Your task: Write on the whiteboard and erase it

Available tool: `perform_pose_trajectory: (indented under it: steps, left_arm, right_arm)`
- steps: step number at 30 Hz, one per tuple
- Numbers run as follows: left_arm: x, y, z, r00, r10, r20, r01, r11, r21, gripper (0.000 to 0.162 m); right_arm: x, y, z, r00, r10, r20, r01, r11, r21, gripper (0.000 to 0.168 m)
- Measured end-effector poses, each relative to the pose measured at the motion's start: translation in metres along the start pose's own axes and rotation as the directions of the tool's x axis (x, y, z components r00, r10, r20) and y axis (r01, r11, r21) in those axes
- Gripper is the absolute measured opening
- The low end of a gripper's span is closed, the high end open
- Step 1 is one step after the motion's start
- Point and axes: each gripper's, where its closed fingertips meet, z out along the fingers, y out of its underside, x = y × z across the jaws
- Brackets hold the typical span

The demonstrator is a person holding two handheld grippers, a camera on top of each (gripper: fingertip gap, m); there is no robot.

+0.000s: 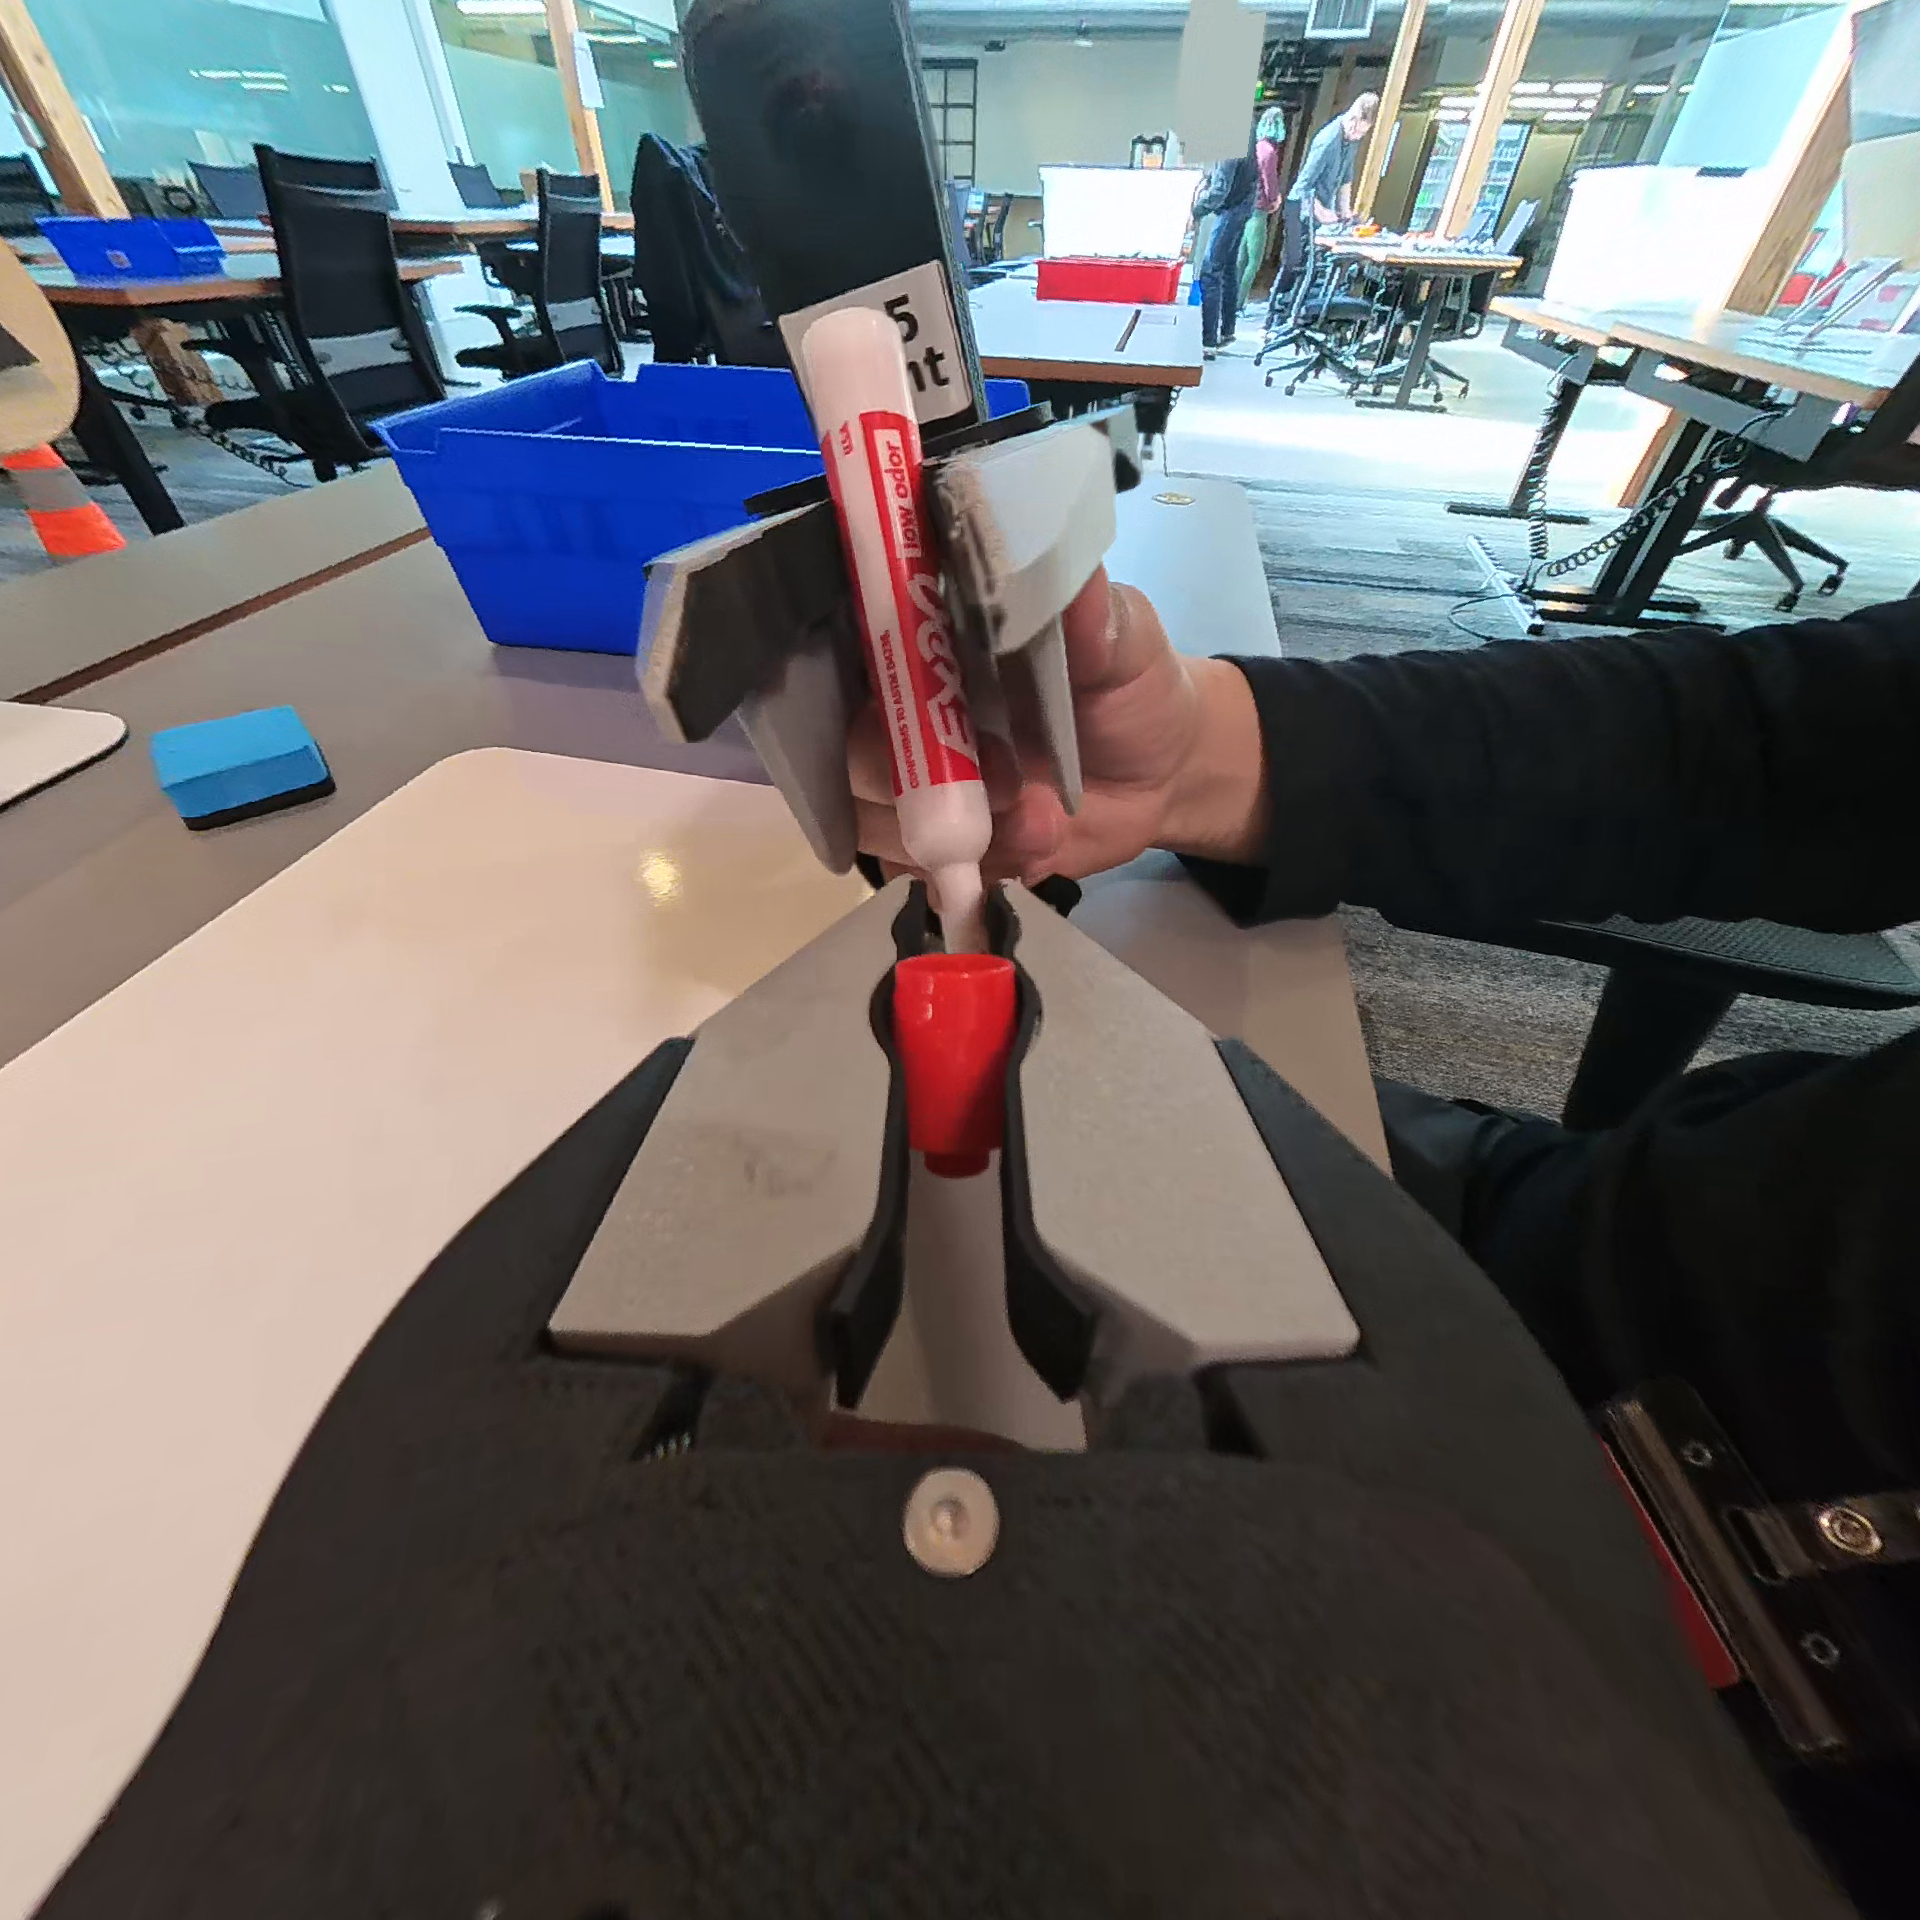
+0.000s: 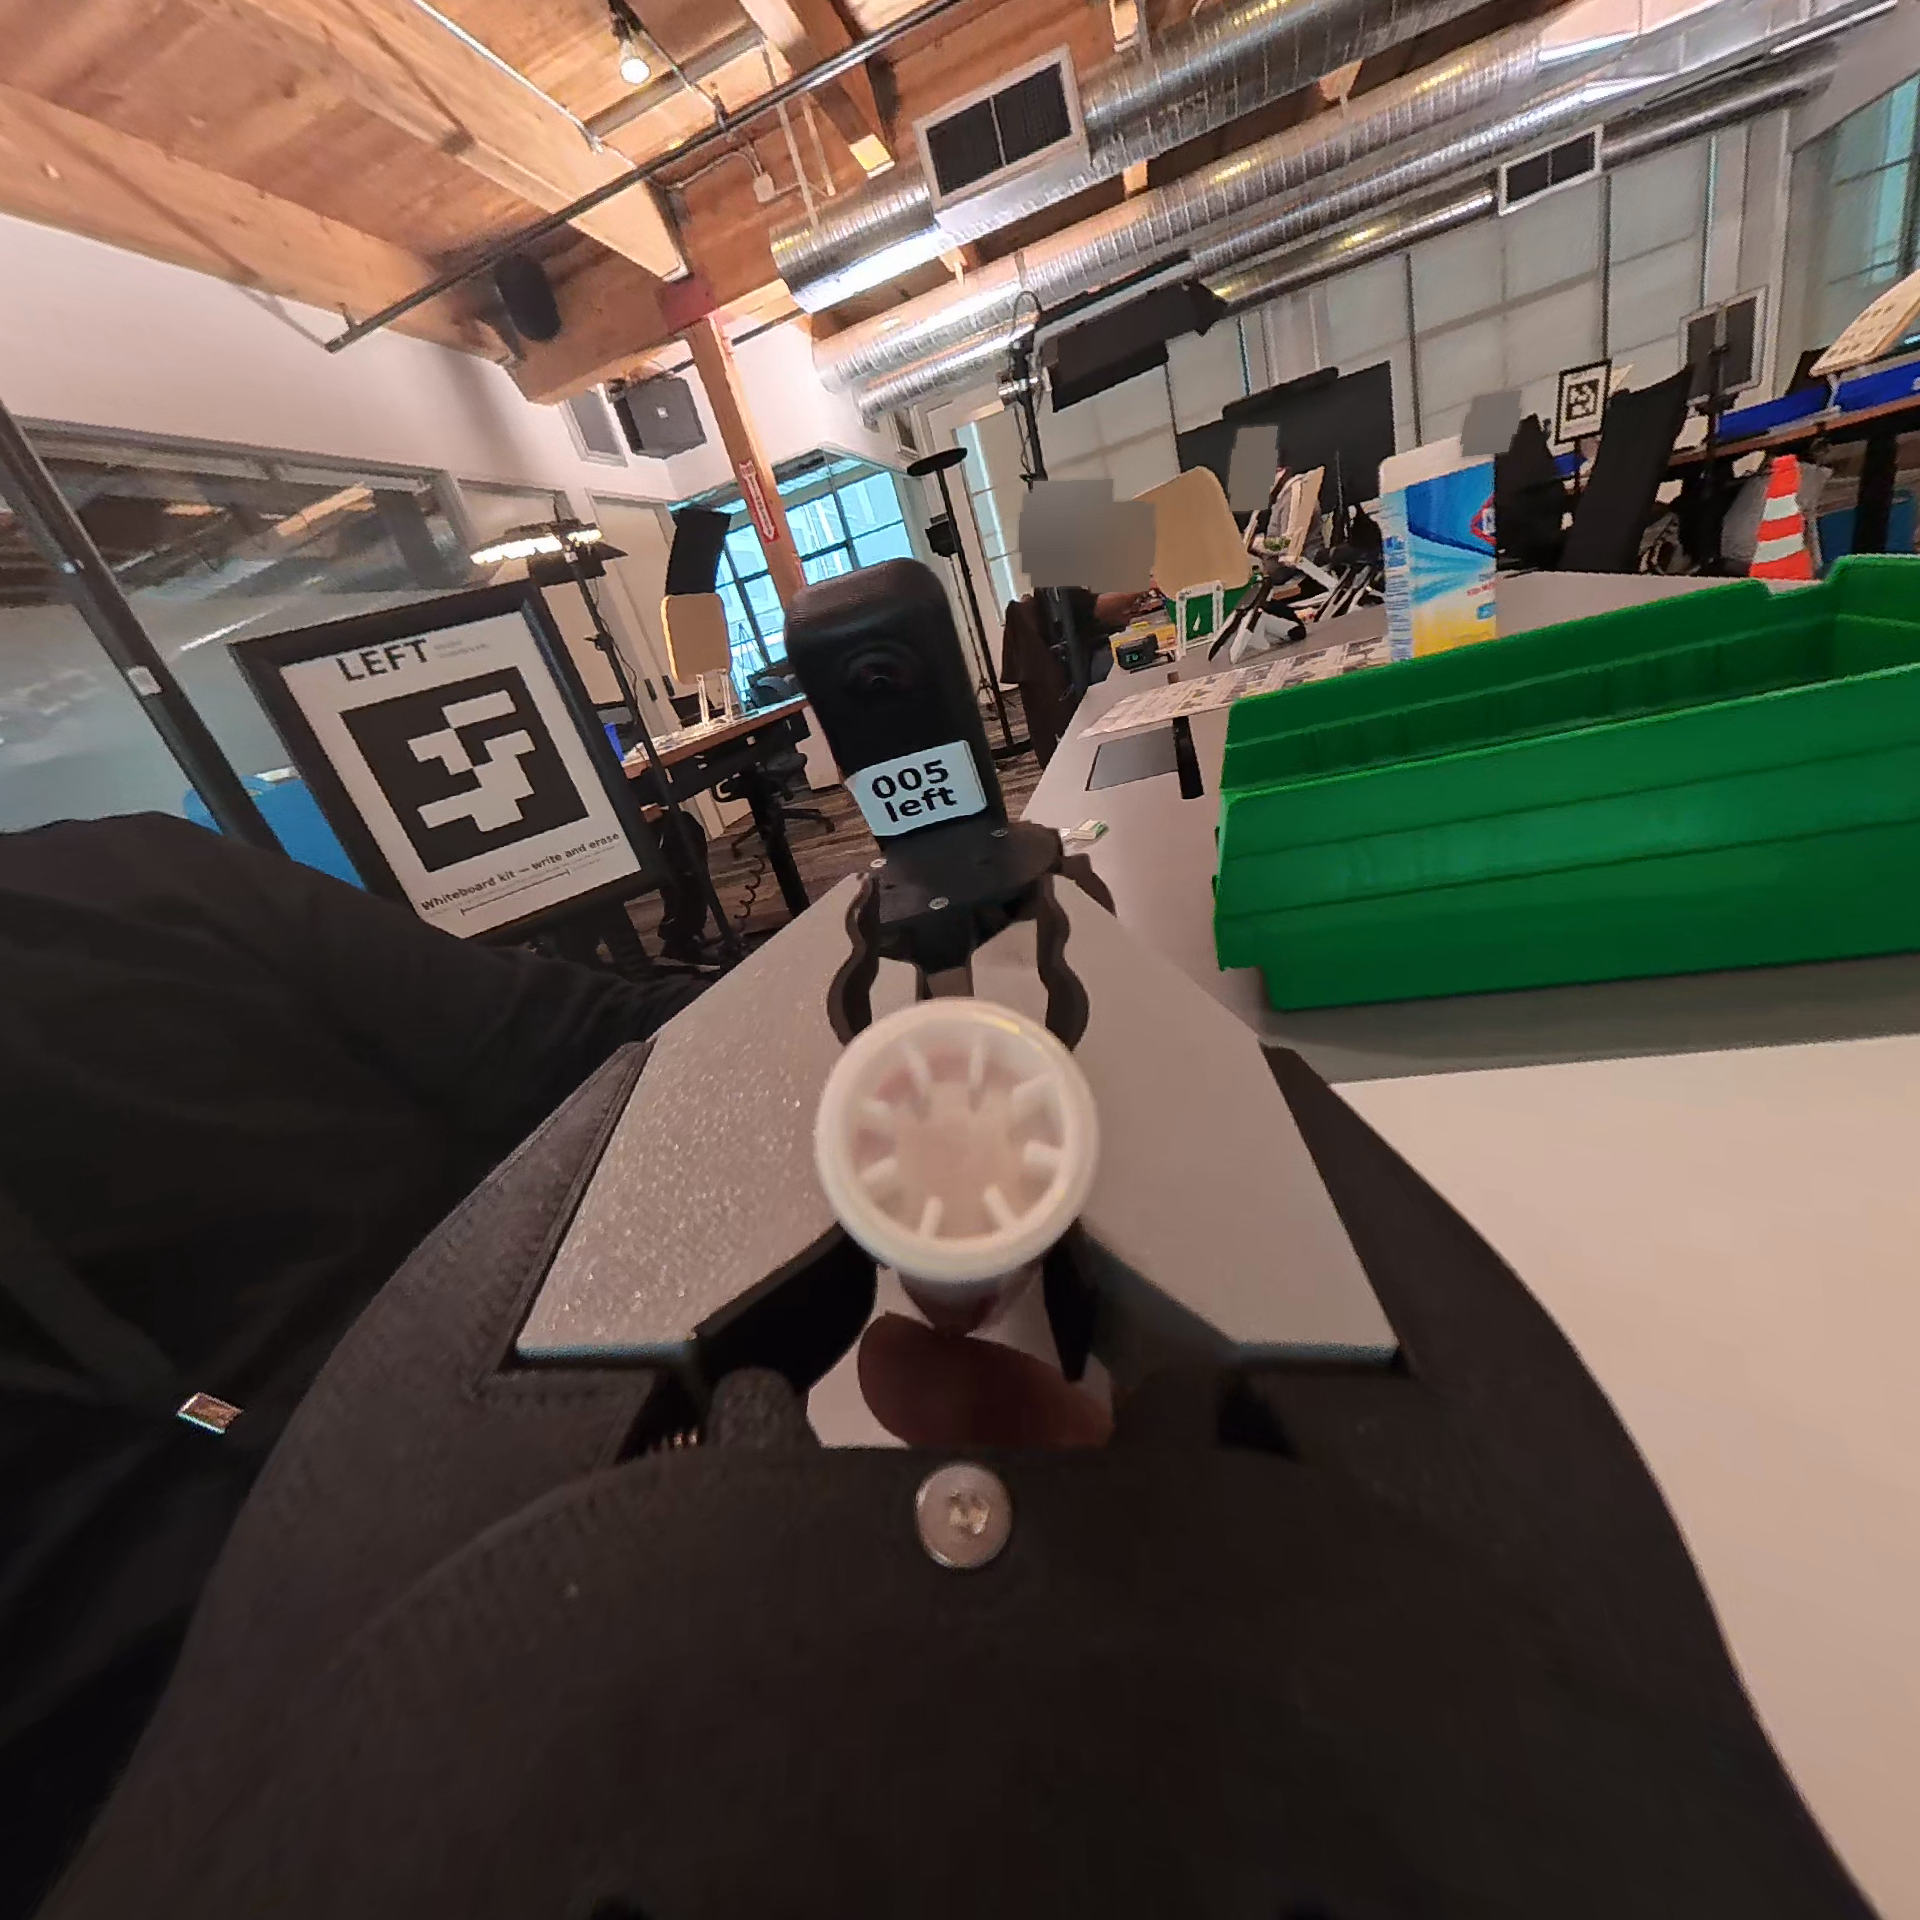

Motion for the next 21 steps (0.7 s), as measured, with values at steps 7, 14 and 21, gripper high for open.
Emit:
perform_pose_trajectory:
  steps: [7, 14, 21]
  left_arm:
    - [0.007, 0.003, 0.008, 1.0, 0.018, -0.014, -0.018, 0.999, -0.029, 0.01]
    - [0.004, 0.004, 0.016, 0.99, 0.118, 0.072, -0.114, 0.992, -0.055, 0.009]
    - [0.003, 0.001, 0.008, 0.995, 0.087, 0.052, -0.085, 0.996, -0.025, 0.009]
  right_arm:
    - [-0.018, -0.006, 0.009, 0.995, -0.068, 0.068, 0.066, 0.997, 0.033, 0.028]
    - [-0.017, 0.003, 0.012, 0.991, -0.128, 0.033, 0.129, 0.991, -0.036, 0.028]
    - [-0.013, 0.026, 0.006, 0.995, -0.092, 0.03, 0.096, 0.978, -0.186, 0.028]
